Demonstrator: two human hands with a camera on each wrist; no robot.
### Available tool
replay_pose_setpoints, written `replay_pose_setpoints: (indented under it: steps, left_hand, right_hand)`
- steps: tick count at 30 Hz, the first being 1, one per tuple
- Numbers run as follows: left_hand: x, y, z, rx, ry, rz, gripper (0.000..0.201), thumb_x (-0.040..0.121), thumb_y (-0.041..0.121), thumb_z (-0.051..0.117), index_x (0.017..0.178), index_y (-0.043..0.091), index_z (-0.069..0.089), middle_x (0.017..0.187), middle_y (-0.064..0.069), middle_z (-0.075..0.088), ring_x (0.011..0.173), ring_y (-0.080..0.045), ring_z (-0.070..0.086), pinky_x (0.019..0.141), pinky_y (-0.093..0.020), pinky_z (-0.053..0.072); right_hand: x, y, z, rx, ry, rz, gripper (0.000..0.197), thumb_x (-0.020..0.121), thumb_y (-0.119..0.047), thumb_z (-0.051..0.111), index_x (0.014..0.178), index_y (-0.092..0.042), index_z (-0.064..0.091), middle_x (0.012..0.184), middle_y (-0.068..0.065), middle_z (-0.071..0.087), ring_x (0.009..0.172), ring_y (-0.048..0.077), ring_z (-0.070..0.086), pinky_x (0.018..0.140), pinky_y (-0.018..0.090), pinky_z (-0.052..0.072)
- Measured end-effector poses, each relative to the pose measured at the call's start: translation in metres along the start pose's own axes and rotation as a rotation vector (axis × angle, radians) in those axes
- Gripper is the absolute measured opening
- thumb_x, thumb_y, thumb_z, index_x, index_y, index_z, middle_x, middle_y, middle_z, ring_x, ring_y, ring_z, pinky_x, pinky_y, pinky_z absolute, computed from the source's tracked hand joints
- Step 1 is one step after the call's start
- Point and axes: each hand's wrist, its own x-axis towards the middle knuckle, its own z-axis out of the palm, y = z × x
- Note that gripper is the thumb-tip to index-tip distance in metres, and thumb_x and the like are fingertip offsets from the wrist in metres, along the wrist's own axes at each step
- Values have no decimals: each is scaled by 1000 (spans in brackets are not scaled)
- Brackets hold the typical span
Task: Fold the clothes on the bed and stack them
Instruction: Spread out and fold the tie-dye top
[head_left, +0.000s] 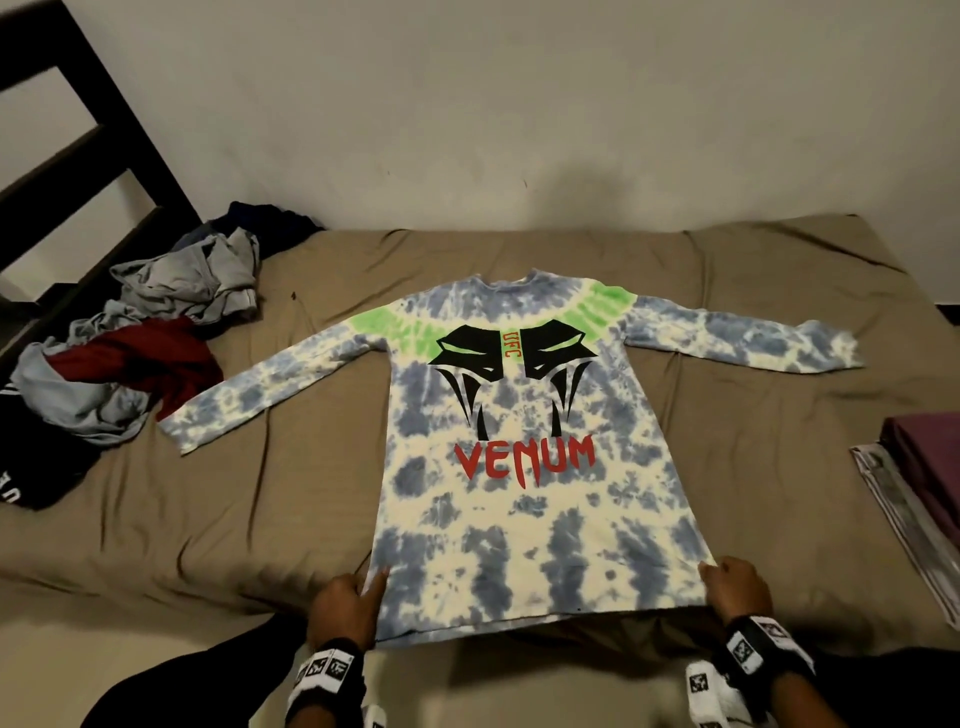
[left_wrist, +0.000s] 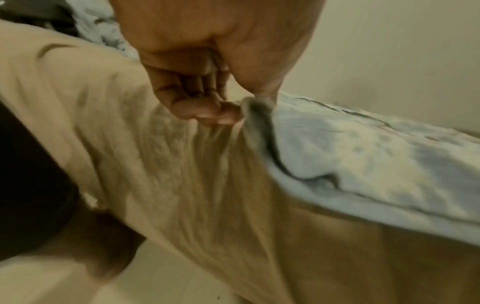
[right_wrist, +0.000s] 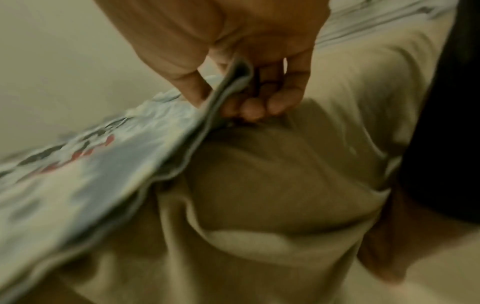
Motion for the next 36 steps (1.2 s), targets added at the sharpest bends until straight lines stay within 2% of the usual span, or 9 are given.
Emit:
replay_pose_setpoints:
  steps: [6, 9, 12, 19, 23, 27, 30, 34, 36]
  left_hand:
    - [-9, 32, 16, 185, 303, 451, 43, 81, 33, 66, 113, 6, 55, 111, -21, 57, 101, -44, 59, 85, -50, 51]
    - [-15, 72, 49, 257, 132, 704, 83, 87, 65, 54, 152, 16, 37, 158, -23, 31, 145, -41, 30, 115, -53, 25]
    - [-3, 91, 81, 443, -6, 807, 86, 92, 81, 35, 162, 34, 16, 169, -18, 8, 156, -35, 5, 117, -63, 10]
    - [45, 41, 46, 403, 37, 489, 94, 88, 87, 23, 163, 31, 12, 171, 3, 8, 157, -18, 13, 121, -62, 15]
    - [47, 100, 44, 385, 17, 217, 111, 83, 91, 11, 163, 15, 18, 166, -17, 24, 149, -36, 29, 113, -72, 21]
    - [64, 188, 62, 414, -109, 495, 120, 76, 97, 26, 157, 27, -25, 163, -19, -31, 152, -40, -22, 116, -68, -12]
    - [108, 207, 75, 543, -239, 736, 120, 71, 101, 28, 154, 36, -29, 157, -8, -45, 149, -34, -34, 115, -75, -6]
    - [185, 177, 42, 462, -236, 458, 127, 54, 107, -1, 154, 34, -27, 153, -1, -49, 148, -25, -36, 119, -67, -9]
    - [208, 180, 19, 506, -320, 372, 130, 61, 105, 17, 159, 28, -21, 158, -6, -42, 151, -24, -30, 122, -65, 1]
  right_hand:
    - [-33, -15, 20, -423, 405, -381, 45, 75, -24, 57, 110, 5, 57, 114, 34, 53, 104, 48, 51, 85, 55, 42]
    - [-59, -46, 63, -440, 251, -695, 77, 94, -52, 39, 155, -5, 31, 160, 28, 19, 148, 44, 21, 120, 52, 12]
    - [-70, -63, 117, -567, 21, -1002, 84, 99, -66, 31, 162, -19, -1, 168, 9, -12, 156, 26, -9, 123, 43, -3]
    - [16, -14, 38, -658, 48, -679, 79, 96, -72, 13, 161, -28, 15, 170, -4, 3, 156, 21, 11, 122, 52, 19]
    - [13, -43, 41, -590, 28, -592, 80, 94, -75, 3, 162, -31, 3, 168, -2, -14, 156, 22, -1, 123, 53, 11]
    - [12, -133, 78, -614, -28, -726, 78, 99, -72, 16, 155, -36, -25, 160, 2, -39, 148, 24, -35, 117, 56, -19]
    - [34, -177, 104, -692, -165, -861, 87, 96, -77, 20, 151, -35, -32, 155, 2, -46, 143, 27, -42, 114, 64, -22]
    - [113, -162, 68, -806, -149, -780, 93, 82, -91, 7, 155, -41, -20, 160, -8, -37, 149, 25, -32, 115, 69, -10]
    - [134, -172, 52, -910, -184, -792, 97, 79, -94, 7, 155, -41, -22, 159, -5, -39, 151, 30, -27, 117, 68, -6]
